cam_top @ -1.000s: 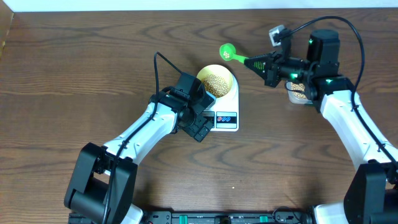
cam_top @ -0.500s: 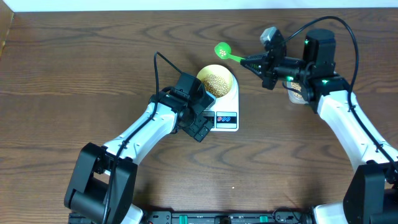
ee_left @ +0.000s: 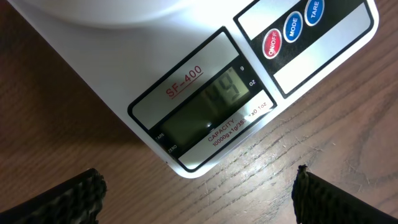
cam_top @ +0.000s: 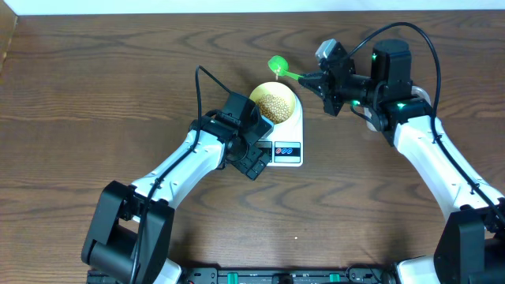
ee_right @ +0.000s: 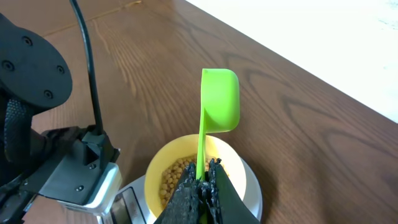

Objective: Scoop item into bowl and weigh 50g on scale

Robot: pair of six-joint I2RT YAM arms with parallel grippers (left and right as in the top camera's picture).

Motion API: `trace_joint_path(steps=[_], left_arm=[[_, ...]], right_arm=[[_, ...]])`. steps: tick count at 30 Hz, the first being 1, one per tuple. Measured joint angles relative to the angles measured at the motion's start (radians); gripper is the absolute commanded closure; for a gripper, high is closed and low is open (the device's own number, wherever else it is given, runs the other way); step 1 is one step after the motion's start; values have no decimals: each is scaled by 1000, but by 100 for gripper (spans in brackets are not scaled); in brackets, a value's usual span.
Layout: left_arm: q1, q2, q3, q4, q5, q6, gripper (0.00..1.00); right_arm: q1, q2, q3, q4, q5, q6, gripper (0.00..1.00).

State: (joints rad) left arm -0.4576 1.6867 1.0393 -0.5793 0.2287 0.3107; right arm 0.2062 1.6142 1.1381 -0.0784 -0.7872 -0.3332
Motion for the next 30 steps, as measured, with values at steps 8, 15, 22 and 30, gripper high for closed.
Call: trace_joint_path(steps=[8, 15, 22, 30], left_arm=[[0, 0, 0, 0, 0, 0, 2], [0, 0, 0, 0, 0, 0, 2], [0, 0, 0, 0, 0, 0, 2], [0, 0, 0, 0, 0, 0, 2]], right_arm=[[0, 0, 0, -7, 8, -5, 99], [0, 0, 0, -7, 11, -11, 99], [0, 0, 0, -7, 11, -12, 99], [0, 0, 0, -7, 12, 8, 99]])
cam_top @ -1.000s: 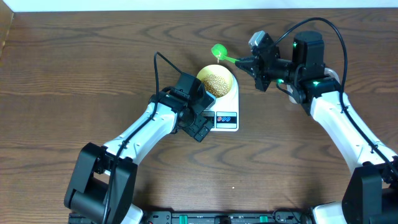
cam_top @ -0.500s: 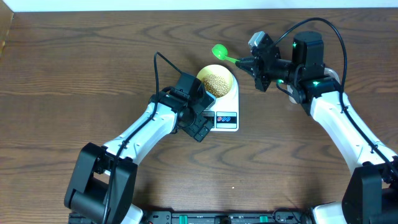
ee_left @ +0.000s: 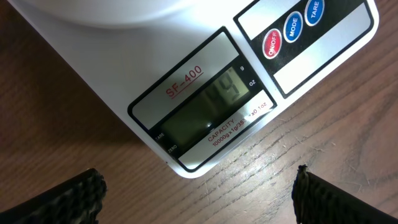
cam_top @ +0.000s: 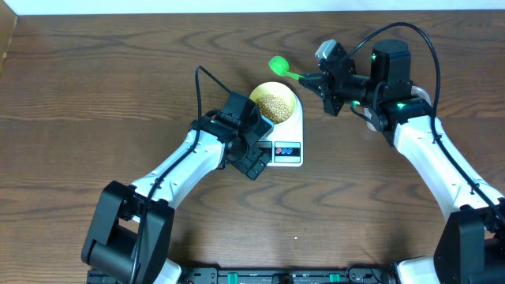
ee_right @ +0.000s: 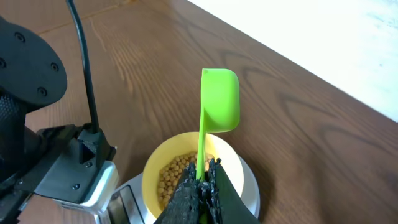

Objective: Scoop item into bowl and weigh 50g on scale

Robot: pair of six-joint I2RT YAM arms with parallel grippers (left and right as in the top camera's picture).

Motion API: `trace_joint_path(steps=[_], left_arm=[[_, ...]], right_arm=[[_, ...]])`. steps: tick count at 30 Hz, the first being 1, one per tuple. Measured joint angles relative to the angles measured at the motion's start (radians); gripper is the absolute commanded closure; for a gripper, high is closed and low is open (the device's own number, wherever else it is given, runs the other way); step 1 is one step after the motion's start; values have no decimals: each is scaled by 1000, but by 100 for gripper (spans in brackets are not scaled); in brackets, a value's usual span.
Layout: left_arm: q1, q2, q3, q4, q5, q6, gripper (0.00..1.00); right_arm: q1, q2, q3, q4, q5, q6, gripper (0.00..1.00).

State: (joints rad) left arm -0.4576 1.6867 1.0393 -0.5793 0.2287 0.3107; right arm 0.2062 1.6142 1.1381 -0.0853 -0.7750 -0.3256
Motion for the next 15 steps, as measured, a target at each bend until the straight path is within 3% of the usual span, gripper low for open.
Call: trace_joint_path(steps=[7, 15], left_arm=[[0, 0, 0, 0, 0, 0, 2], [0, 0, 0, 0, 0, 0, 2]], right_arm=[[0, 0, 0, 0, 3, 108, 99], [-73, 0, 0, 63, -73, 349, 99]])
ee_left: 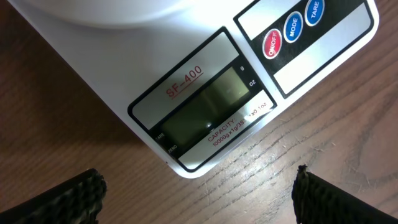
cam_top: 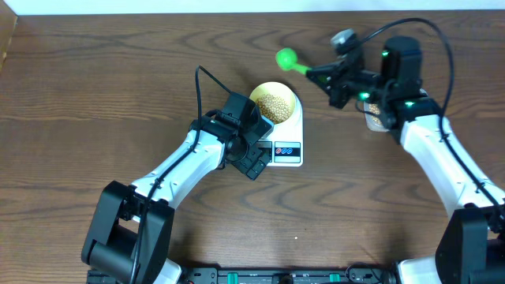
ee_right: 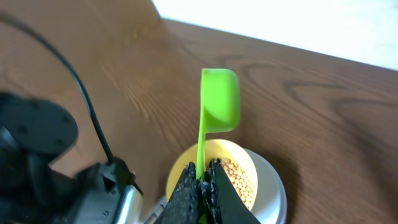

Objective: Scoop item into bowl and weigh 50g on scale

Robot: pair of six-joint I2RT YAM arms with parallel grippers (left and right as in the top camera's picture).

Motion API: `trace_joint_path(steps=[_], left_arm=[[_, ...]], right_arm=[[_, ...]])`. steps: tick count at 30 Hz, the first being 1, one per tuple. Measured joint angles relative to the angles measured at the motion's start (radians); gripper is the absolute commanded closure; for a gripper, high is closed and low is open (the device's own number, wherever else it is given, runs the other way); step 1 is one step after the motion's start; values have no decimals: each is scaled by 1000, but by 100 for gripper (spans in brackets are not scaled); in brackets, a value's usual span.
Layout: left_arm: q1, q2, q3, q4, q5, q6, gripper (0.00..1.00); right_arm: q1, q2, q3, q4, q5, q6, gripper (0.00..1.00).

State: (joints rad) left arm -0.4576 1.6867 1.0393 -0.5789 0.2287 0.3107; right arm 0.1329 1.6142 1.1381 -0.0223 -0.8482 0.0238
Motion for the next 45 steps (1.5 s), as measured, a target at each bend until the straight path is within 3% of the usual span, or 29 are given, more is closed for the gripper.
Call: trace_joint_path(steps=[6, 12, 28, 36, 45], left_arm=[[0, 0, 0, 0, -2, 0, 2], [0, 0, 0, 1, -3, 0, 2], [0, 0, 0, 15, -3, 0, 2], [0, 0, 0, 15, -3, 0, 2], [0, 0, 0, 14, -3, 0, 2]], right_arm=[[-158, 0, 2, -3, -121, 201, 99], [-304, 0, 2, -109, -220, 265, 99], [-462, 0, 5, -389, -218, 110, 99], [-526, 0, 6, -574, 8, 85, 99], [-526, 0, 6, -570, 139, 78, 99]])
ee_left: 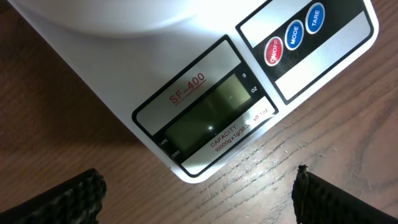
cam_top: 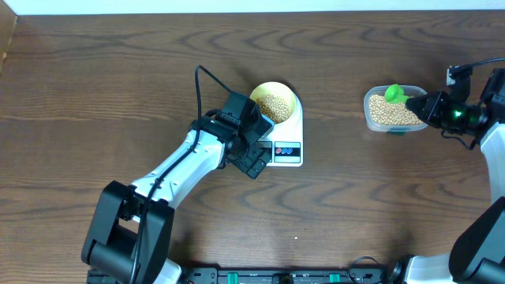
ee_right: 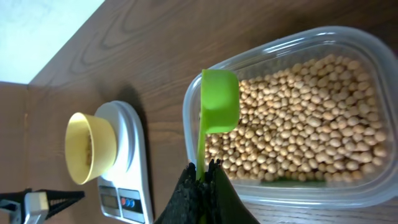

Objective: Scoop item into bowl and weigh 50g on scale

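A yellow bowl (cam_top: 274,101) holding beans sits on the white scale (cam_top: 286,142) mid-table. The scale's display (ee_left: 208,118) fills the left wrist view and its digits cannot be read. My left gripper (ee_left: 199,193) hovers open just in front of the scale. My right gripper (ee_right: 203,171) is shut on the handle of a green scoop (ee_right: 219,99), whose empty cup hangs over the clear tub of beans (ee_right: 292,118). Overhead, the scoop (cam_top: 394,94) lies over that tub (cam_top: 390,111) at the right.
The scale's red and blue buttons (ee_left: 292,36) sit right of the display. The table's far edge (cam_top: 252,11) runs along the top. The left arm's cable (cam_top: 202,85) loops behind the bowl.
My right gripper has carried the scoop from behind the bowl far to the right, so it is now over the bean tub. The left gripper has shifted very slightly.
The scoop was held just behind the yellow bowl while the scale display showed faint digits. It stayed there a second later. Then the right arm stood higher and further right and the display went blank. Now the scoop is over the tub.
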Robot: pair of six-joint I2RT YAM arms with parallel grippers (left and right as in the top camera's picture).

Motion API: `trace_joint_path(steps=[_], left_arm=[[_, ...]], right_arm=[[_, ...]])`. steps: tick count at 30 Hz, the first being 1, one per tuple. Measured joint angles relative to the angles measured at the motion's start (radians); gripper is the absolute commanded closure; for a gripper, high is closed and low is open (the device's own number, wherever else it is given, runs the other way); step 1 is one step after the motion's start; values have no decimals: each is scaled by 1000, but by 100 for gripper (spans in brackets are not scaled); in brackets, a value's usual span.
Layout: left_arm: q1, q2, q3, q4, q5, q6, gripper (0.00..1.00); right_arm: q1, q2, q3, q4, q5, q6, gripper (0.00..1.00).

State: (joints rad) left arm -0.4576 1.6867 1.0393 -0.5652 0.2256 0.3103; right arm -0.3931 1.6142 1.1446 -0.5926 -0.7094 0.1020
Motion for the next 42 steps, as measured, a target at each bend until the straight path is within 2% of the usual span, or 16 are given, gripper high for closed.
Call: trace_joint_path(steps=[12, 15, 23, 28, 37, 42], left_arm=[[45, -84, 11, -55, 1, -90, 2], [109, -122, 42, -13, 2, -129, 2], [394, -181, 91, 231, 15, -250, 2], [533, -181, 91, 289, 46, -290, 2], [687, -181, 91, 363, 61, -300, 2], [729, -181, 91, 384, 61, -300, 2]], right_arm=[[0, 0, 0, 138, 47, 9, 99], [0, 0, 0, 151, 74, 20, 99], [0, 0, 0, 153, 154, 27, 99], [0, 0, 0, 154, 218, 28, 99], [0, 0, 0, 186, 288, 28, 99], [1, 0, 0, 187, 293, 29, 99]])
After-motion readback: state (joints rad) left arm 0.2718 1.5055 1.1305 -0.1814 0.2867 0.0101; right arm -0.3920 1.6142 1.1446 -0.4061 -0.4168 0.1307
